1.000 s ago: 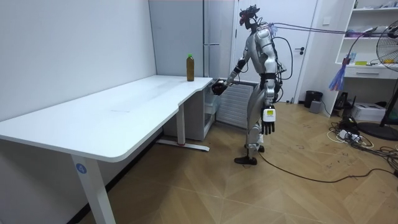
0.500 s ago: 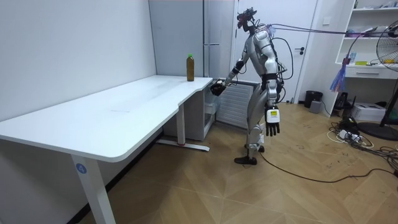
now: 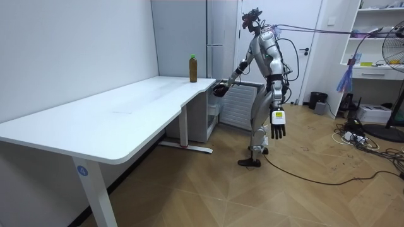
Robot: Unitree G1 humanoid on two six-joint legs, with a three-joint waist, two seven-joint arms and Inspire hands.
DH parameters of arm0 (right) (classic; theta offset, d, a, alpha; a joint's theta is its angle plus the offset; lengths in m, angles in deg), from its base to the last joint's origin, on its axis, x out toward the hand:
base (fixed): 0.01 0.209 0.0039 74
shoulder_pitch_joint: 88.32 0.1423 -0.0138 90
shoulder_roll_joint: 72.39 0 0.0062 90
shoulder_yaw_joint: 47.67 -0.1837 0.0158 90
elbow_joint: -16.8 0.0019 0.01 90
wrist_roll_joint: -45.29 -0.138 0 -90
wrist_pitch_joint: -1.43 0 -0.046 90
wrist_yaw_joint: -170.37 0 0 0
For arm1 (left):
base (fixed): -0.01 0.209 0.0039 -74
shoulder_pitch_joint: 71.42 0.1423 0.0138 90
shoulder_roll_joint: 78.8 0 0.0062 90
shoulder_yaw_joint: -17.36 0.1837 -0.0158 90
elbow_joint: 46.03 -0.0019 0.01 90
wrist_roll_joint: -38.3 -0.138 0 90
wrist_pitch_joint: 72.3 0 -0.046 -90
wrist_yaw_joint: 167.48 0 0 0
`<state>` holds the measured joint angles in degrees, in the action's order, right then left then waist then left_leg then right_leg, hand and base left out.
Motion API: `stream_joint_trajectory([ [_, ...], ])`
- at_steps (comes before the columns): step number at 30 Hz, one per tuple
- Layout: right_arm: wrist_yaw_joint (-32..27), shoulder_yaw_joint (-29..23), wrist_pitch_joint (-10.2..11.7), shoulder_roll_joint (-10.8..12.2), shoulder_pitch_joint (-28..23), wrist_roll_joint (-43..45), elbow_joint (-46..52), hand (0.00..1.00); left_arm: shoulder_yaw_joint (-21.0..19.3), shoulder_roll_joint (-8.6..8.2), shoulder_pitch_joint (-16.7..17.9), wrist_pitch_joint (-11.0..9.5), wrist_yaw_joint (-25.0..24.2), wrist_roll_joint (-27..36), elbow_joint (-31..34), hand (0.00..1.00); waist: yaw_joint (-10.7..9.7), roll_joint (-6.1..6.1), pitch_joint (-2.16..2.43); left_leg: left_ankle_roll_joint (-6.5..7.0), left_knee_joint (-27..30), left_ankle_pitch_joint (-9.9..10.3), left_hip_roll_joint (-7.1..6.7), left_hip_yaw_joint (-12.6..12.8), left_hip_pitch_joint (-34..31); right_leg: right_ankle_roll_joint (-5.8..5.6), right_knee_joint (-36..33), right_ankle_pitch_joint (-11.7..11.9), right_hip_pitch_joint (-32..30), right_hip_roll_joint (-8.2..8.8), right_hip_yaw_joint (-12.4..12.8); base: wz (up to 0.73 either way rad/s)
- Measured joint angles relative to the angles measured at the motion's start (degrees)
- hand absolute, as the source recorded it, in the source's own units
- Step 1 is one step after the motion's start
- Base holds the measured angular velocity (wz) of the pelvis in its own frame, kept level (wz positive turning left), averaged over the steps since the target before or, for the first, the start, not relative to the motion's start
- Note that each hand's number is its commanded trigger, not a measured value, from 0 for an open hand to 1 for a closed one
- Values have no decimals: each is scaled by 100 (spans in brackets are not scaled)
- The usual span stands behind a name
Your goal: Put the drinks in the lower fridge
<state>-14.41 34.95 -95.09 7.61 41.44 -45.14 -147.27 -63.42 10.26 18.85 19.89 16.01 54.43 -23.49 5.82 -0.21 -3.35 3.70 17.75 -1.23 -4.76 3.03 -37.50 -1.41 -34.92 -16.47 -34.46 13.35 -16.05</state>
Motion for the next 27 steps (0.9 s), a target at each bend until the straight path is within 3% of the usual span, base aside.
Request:
stream_joint_trajectory([
  [16,-16,7,-111,-69,12,-3,-71,0,5,25,1,20,104,0,1,0,33,40,19,13,8,-25,-9,3,0,0,-39,1,2,28,-33,0],
  [20,12,80,-113,-130,27,11,-124,0,44,101,1,22,104,-3,2,0,37,95,47,13,25,-29,-3,3,4,5,-49,4,11,23,-37,0],
  [27,65,99,-102,-140,28,7,-135,0,173,146,2,33,108,-2,-11,0,74,98,50,23,27,-57,21,-21,11,7,18,39,60,-8,-83,0],
])
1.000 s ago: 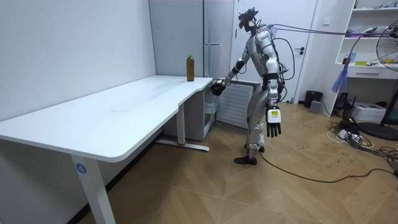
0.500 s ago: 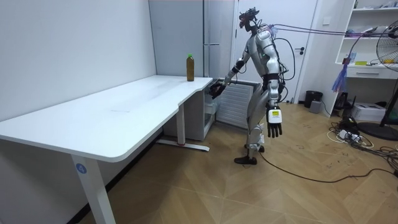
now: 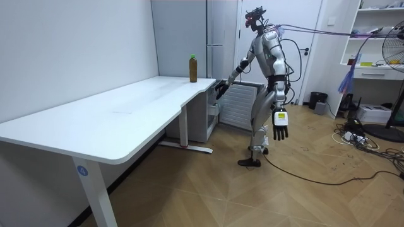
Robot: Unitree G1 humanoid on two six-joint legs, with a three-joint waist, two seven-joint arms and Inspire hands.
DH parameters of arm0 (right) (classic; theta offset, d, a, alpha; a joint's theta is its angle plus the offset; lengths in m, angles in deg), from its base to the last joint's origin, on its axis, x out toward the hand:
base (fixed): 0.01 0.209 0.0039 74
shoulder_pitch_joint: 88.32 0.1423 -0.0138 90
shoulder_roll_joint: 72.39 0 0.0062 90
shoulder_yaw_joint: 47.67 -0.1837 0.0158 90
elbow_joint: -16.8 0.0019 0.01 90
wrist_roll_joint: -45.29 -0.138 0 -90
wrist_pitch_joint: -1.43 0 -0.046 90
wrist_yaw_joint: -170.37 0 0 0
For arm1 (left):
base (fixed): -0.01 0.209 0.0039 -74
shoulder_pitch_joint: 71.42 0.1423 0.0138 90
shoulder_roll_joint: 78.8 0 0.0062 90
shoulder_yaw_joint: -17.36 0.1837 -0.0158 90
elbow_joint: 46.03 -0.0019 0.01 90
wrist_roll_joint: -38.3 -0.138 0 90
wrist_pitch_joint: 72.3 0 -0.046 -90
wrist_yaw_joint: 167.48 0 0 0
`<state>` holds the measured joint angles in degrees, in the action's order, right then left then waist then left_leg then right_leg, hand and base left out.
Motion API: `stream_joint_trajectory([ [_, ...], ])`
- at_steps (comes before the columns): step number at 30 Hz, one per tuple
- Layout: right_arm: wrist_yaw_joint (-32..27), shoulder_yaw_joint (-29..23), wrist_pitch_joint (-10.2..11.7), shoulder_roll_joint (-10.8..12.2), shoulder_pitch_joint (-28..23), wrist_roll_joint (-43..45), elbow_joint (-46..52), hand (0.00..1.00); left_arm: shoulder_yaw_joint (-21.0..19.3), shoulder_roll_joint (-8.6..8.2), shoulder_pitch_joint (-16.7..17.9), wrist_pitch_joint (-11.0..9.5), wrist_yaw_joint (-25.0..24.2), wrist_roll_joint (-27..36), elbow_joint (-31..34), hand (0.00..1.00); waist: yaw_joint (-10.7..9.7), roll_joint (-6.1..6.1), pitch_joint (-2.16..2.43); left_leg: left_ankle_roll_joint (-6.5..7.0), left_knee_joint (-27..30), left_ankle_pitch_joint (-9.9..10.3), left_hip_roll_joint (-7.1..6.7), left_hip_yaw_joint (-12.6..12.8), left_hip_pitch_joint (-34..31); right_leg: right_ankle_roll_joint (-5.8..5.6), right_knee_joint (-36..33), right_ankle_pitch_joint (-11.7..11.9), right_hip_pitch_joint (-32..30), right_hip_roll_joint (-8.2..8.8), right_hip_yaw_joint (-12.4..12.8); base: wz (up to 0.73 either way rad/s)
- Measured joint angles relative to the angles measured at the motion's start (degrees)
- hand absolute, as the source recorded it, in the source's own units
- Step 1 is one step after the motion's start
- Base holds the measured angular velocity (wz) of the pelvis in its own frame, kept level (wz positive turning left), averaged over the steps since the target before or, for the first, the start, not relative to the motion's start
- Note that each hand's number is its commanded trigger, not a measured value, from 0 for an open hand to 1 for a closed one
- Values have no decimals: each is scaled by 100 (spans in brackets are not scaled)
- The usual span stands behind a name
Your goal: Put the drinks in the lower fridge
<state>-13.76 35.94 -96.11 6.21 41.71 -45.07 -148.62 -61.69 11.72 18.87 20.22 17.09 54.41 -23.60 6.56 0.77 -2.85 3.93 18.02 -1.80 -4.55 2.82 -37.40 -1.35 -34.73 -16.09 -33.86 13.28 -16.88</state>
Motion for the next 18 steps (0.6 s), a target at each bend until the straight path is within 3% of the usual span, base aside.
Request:
stream_joint_trajectory([
  [18,1,12,7,-21,-1,23,-1,0,4,0,1,1,-1,-4,6,0,-8,-4,1,1,-25,-11,-3,-9,4,-5,9,5,6,-13,4,0],
])
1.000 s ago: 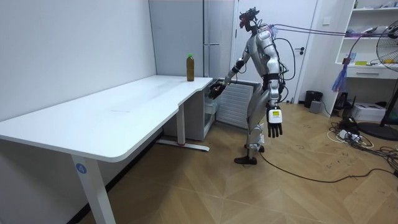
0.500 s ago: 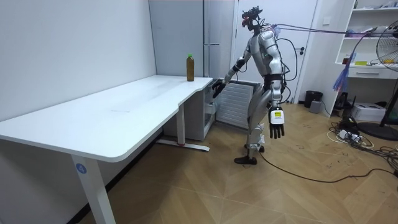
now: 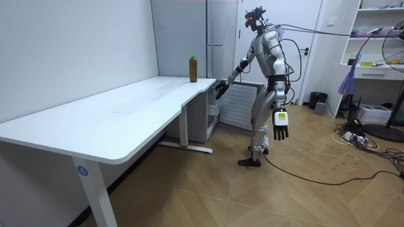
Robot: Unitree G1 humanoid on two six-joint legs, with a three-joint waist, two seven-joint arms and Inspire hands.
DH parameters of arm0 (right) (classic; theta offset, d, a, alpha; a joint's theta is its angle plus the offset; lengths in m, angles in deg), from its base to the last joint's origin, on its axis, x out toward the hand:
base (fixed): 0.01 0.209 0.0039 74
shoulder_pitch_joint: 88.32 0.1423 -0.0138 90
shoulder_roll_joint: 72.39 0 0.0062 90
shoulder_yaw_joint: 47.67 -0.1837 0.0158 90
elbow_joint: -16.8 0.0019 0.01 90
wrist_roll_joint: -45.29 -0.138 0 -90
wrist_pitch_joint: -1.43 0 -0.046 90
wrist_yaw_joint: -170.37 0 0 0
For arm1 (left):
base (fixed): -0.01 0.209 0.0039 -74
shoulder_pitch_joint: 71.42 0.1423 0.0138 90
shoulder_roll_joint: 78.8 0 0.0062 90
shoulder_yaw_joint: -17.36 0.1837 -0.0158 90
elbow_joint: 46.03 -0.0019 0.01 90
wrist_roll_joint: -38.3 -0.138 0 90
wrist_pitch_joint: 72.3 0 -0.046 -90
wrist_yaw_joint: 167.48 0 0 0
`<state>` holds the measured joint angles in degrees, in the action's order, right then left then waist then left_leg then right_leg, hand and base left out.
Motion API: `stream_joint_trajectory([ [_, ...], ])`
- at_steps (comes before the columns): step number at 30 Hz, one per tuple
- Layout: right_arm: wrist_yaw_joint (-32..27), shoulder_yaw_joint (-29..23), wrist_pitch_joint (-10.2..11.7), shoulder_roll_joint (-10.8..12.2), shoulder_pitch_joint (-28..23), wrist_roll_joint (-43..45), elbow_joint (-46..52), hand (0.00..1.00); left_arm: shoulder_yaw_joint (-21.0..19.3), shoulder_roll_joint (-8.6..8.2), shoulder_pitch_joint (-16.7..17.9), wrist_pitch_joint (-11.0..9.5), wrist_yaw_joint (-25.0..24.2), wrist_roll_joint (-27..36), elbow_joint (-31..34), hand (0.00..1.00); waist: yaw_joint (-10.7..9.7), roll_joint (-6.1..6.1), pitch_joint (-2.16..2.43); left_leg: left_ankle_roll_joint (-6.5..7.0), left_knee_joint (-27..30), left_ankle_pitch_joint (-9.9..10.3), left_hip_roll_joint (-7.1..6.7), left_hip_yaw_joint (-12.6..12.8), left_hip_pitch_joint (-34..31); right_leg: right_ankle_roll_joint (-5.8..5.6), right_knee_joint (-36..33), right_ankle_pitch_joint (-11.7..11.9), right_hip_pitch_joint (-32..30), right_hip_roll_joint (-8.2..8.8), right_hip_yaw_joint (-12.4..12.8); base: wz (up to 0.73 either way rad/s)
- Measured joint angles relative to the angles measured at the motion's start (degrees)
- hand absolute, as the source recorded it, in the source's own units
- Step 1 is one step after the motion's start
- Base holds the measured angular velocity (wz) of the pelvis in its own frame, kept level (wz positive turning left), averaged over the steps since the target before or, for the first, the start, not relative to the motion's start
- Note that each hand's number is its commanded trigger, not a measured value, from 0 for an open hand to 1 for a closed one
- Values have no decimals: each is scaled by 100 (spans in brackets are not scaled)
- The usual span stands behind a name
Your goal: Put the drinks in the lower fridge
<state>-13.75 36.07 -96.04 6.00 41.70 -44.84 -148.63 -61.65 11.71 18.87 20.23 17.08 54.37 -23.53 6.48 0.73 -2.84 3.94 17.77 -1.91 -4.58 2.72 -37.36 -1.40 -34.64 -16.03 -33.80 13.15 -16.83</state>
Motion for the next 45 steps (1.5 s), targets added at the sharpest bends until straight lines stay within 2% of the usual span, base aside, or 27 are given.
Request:
stream_joint_trajectory([
  [13,93,233,-13,1,-57,503,-15,0,-2,-2,-5,-2,-310,-53,-2,0,-119,8,-7,-21,-32,-14,-12,-133,244,-23,105,-9,330,-52,-57,3],
  [16,354,261,-17,3,-206,497,-3,0,-8,8,-4,-1,-403,-51,-7,0,-176,57,-21,-22,-73,-12,-25,-132,358,-36,112,-28,427,-40,-49,0],
  [18,457,262,-17,5,-301,500,-3,0,-15,10,-8,-13,-419,-51,2,0,-194,103,-14,-23,-106,-12,-24,-122,441,-38,137,-29,503,-44,-45,-2],
  [23,713,276,12,6,-557,548,102,0,-38,50,-27,-68,-591,-52,3,0,-296,185,0,-59,-111,23,39,-140,634,-23,407,67,800,-188,-80,-5],
  [26,930,271,53,39,-1087,615,533,0,-147,59,1,-81,-612,-52,2,0,-293,192,11,-76,-103,72,96,-187,814,-22,650,139,1115,-292,-154,0],
  [27,984,272,88,45,-1339,630,784,0,-183,63,46,-82,-598,-51,6,0,-287,202,63,-83,-104,103,115,-185,893,-25,734,158,1226,-324,-158,-3],
  [28,1005,272,123,62,-1456,672,916,0,-192,64,68,-79,-590,-51,18,0,-277,202,85,-87,-101,120,124,-187,938,-26,782,168,1297,-342,-165,-6],
  [29,1065,271,194,113,-1647,762,1105,0,-231,64,137,-77,-566,-61,51,0,-301,215,126,-96,-106,152,141,-190,1044,-24,874,185,1436,-374,-169,-4],
  [31,1219,260,259,188,-1952,945,1144,0,-308,63,203,-86,-528,-128,90,0,-313,235,155,-116,-113,218,188,-196,1278,-30,1091,235,1754,-459,-187,-4],
  [32,1293,263,270,257,-2212,1000,1190,0,-368,64,265,-112,-527,-144,53,0,-288,239,184,-145,-140,275,208,-212,1472,-49,1274,260,1986,-516,-206,-4],
  [33,1330,266,320,367,-2556,1019,1318,0,-415,64,382,-125,-521,-187,60,0,-291,241,292,-172,-203,313,219,-228,1633,-68,1466,294,2198,-560,-223,0],
  [35,1398,266,363,474,-3041,994,1481,0,-415,40,526,-127,-517,-188,124,0,-297,229,330,-178,-269,353,219,-225,1843,-97,1663,313,2452,-587,-242,0],
  [38,1441,265,382,663,-3572,948,1546,0,-425,-10,695,-127,-464,-185,331,0,-329,212,327,-185,-408,375,220,-174,2105,-139,1863,340,2719,-614,-214,-5],
  [40,1444,265,386,807,-3854,933,1586,0,-426,-44,776,-129,-359,-191,346,0,-355,231,287,-174,-480,380,216,-144,2274,-105,1938,368,2880,-617,-189,-5],
  [43,1515,261,396,1055,-4258,931,1768,0,-579,-88,947,-151,-228,-218,547,0,-487,241,265,-194,-509,461,213,-154,2488,-106,2134,370,3169,-652,-210,-1],
  [45,1554,262,423,1121,-4474,974,1752,0,-741,-222,969,-226,-123,-206,576,0,-507,224,264,-197,-510,540,202,-132,2616,-123,2227,368,3320,-651,-185,-9],
])
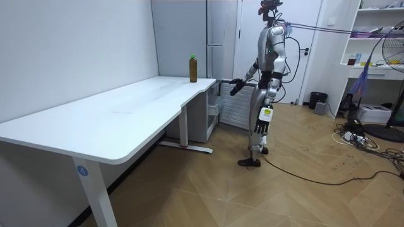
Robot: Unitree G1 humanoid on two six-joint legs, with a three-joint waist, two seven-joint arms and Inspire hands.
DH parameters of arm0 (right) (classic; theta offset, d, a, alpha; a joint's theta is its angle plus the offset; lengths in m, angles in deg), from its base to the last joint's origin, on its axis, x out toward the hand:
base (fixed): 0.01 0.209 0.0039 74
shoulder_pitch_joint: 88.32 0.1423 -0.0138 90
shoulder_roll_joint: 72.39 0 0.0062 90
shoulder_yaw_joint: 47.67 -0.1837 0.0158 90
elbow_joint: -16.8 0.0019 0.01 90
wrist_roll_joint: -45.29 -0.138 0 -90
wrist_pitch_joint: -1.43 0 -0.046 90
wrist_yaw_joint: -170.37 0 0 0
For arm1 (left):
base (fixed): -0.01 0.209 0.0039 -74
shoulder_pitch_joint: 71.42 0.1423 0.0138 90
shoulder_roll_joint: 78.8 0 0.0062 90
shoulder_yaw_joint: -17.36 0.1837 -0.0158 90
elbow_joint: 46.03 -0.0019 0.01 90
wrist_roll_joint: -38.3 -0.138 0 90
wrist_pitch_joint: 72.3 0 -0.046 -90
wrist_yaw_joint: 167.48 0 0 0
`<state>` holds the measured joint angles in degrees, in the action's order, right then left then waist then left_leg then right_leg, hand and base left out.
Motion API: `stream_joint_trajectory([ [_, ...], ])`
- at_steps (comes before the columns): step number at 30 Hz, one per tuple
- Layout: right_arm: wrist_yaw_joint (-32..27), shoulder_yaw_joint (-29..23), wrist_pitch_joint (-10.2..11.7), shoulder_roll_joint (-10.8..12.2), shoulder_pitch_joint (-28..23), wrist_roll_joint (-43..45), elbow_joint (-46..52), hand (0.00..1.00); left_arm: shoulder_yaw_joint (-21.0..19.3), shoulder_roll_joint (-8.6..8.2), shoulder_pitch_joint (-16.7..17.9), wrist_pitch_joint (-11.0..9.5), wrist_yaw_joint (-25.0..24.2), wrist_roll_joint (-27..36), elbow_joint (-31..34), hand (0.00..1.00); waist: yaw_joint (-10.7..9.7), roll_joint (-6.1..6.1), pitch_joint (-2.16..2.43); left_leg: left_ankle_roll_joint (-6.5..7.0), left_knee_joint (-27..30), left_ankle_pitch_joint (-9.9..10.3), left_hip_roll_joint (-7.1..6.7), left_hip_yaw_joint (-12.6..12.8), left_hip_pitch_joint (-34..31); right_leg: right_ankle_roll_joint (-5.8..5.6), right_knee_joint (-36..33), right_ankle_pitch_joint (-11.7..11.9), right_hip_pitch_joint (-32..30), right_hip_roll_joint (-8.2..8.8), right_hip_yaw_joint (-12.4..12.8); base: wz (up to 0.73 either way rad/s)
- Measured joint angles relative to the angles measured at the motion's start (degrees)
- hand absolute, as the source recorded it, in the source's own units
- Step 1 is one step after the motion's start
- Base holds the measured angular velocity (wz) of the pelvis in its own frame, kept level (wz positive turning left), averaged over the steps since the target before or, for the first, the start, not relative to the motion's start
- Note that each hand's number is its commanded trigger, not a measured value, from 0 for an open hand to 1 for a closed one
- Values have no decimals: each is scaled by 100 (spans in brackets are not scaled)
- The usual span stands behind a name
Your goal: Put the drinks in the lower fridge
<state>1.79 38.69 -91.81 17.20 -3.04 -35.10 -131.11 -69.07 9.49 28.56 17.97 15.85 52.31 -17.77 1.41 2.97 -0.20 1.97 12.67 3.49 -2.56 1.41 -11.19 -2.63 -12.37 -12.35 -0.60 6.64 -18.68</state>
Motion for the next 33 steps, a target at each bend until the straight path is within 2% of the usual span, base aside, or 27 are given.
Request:
stream_joint_trajectory([
  [5,16,2,13,166,-111,40,-176,0,-75,-137,-49,-66,155,14,35,0,-64,29,-18,-16,-149,32,-27,33,230,-8,177,2,222,3,8,-2],
  [8,26,1,14,319,-84,468,-576,0,-108,-234,6,-71,156,67,109,0,-96,53,-23,-38,-139,130,-33,37,388,-24,276,-6,449,-16,6,-2],
  [11,34,3,9,449,-89,1298,-792,0,-209,-293,56,-90,156,69,145,0,-100,51,-19,-69,-134,176,-7,80,421,-15,314,-2,462,-43,129,-13],
  [15,4,18,10,534,-213,2535,-1108,0,-452,-400,56,-99,240,-32,106,0,-122,36,-30,-90,-115,289,14,97,618,-10,359,1,675,-66,146,-6],
  [21,-85,21,3,573,-416,3836,-1194,0,-621,-472,64,-99,257,-378,46,0,-121,-43,-45,-108,50,452,91,251,718,-10,355,1,782,-104,295,-16],
  [24,-230,18,-9,615,-471,4501,-1402,0,-801,-571,-25,-79,277,-568,-113,0,-130,-79,-50,-95,76,477,101,292,720,-10,348,1,791,-102,338,-6],
  [28,-373,-10,-6,686,-483,4868,-1593,0,-803,-643,-7,-71,274,-568,-134,0,-135,-63,-48,-89,69,486,113,327,772,-9,339,2,791,-102,450,-12],
  [31,-451,-43,16,685,-477,4967,-1685,0,-857,-644,-11,-59,268,-566,-250,0,-179,-60,-3,-87,108,486,111,335,793,-10,330,4,812,-98,457,-1],
  [33,-468,-45,14,685,-469,4968,-1757,0,-871,-650,-8,-53,258,-566,-269,0,-184,-53,-9,-82,108,491,113,330,816,-9,333,6,845,-100,458,0],
])
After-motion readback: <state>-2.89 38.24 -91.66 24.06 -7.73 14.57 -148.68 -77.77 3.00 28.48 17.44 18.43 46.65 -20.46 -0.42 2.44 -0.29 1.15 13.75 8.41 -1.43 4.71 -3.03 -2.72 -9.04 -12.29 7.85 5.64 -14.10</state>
